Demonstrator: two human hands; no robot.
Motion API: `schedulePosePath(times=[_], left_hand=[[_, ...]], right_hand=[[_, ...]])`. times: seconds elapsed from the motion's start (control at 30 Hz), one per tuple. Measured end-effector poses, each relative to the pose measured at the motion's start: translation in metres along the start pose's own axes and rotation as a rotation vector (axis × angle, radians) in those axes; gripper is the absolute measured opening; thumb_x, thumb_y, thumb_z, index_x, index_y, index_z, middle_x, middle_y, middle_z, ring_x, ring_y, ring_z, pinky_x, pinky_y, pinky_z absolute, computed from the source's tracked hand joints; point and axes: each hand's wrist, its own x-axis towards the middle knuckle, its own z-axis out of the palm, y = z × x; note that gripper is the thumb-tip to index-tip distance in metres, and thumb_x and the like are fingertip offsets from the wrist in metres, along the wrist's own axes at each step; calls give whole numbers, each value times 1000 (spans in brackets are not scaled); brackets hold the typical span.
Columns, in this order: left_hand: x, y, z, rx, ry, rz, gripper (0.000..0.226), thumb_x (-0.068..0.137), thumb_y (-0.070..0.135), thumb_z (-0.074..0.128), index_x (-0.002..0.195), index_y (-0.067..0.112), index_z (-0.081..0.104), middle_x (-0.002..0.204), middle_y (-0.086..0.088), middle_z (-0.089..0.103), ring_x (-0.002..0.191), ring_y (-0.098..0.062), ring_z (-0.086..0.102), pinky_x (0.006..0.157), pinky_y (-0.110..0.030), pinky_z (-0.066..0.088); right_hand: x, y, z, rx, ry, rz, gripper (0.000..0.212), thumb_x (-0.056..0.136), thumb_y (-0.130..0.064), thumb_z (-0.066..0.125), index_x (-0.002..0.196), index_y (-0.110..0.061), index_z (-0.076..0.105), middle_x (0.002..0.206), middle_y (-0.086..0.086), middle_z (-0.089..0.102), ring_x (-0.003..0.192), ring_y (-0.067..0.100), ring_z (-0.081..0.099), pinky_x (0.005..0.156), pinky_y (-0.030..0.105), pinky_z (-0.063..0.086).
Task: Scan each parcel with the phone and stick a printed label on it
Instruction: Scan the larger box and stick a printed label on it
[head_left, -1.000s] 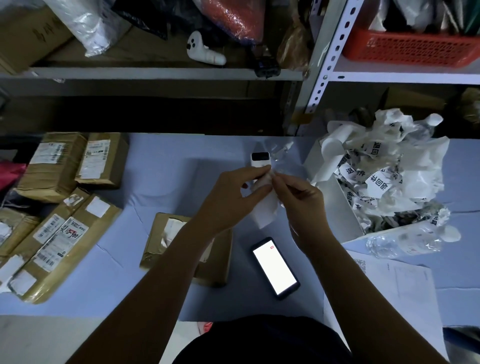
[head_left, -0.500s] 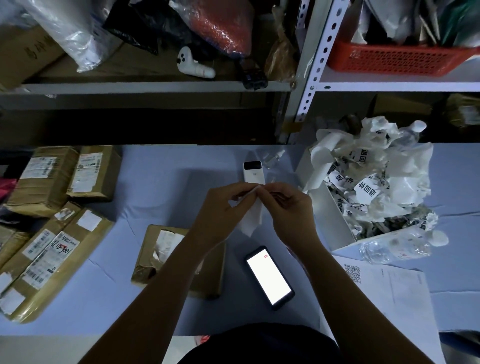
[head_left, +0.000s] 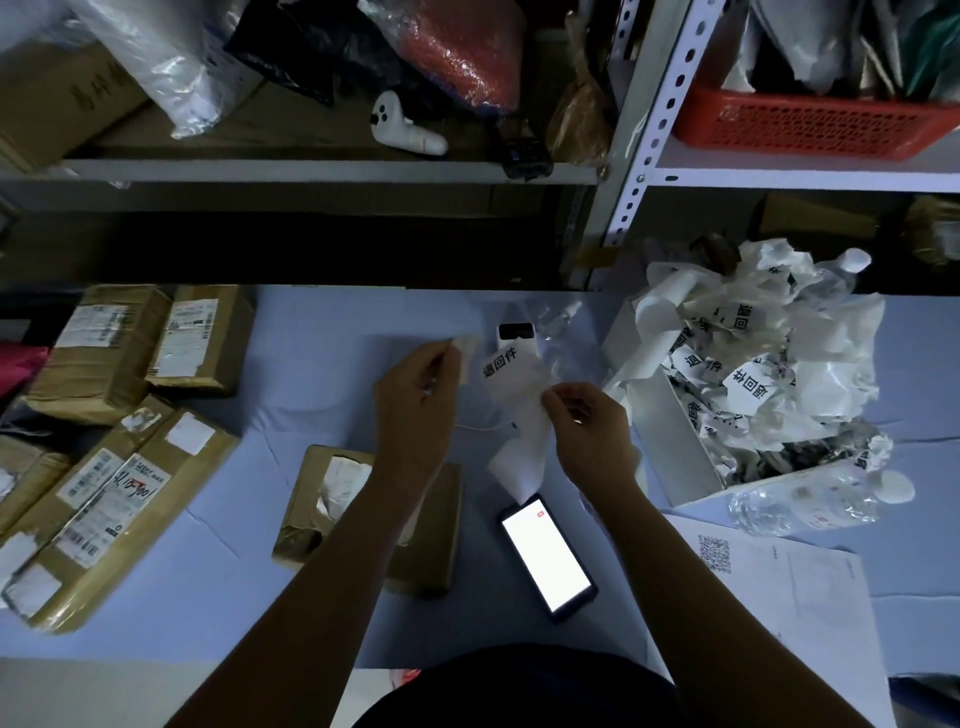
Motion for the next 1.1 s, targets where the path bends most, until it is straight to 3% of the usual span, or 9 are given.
schedulePosePath(times=[0.1,0.2,0.37,0.6,0.7,0.77,0.9,0.97,1.1], left_hand=[[-1,-2,-20,105,157,44,18,96,19,67,107,8,75,100,-2,76,91,-10,70,87,-38,58],[-5,-10,-39,310,185,258,18,90,17,75,100,3,76,104,-9,76,95,-24,73,86,-52,55],[-26,-33,-64,558,115,600,24,83,23,81,94,2,76,108,-12,74,98,-26,72,83,-43,49],[-47,-67,-115,652,62,749,36,83,35,80,96,1,75,109,-16,74,100,-31,72,84,-43,50],[-53,-82,-142,631,-143,540,70,71,50,86,122,5,67,116,-6,72,100,-24,70,89,-38,49],[-60,-89,-157,384,-305,80,96,60,55,90,140,15,54,116,12,68,96,-5,67,89,-13,48],[-62,-102,-168,-379,-201,-640,44,75,29,88,114,16,73,96,-2,78,90,-24,76,70,-36,63],[-60,-109,-170,-352,-104,-646,15,80,15,84,93,18,79,85,-3,78,81,-23,76,60,-30,61],[-54,-128,-171,93,-101,-331,4,83,15,79,85,18,78,75,7,75,69,-6,70,64,-10,52]], right_hand=[[-4,-1,6,-130,113,138,24,93,-29,72,110,-14,73,99,-3,72,95,14,67,68,1,38],[-14,-18,18,-89,40,99,43,89,-39,76,121,-11,67,104,-3,72,90,11,67,80,24,49],[-40,-67,50,624,-423,389,28,93,-30,72,114,-12,67,92,10,78,83,23,76,78,30,61],[-70,-68,85,550,-350,472,29,82,1,79,105,-15,69,98,15,74,78,20,76,68,26,61],[-83,-56,101,406,-357,372,28,84,-6,81,107,-18,70,99,13,76,89,22,75,72,28,61],[-91,-51,113,355,-377,318,30,85,-11,81,112,-18,70,98,9,78,90,20,76,70,25,59],[-103,-47,140,287,-415,322,32,85,-16,82,114,-19,71,103,6,78,92,19,75,70,24,56],[-108,-45,154,259,-386,341,31,83,-16,84,112,-18,72,91,-1,79,81,11,76,64,18,55],[-114,-39,181,166,-308,346,27,78,-15,88,100,-20,73,81,-1,78,69,7,74,61,18,57]])
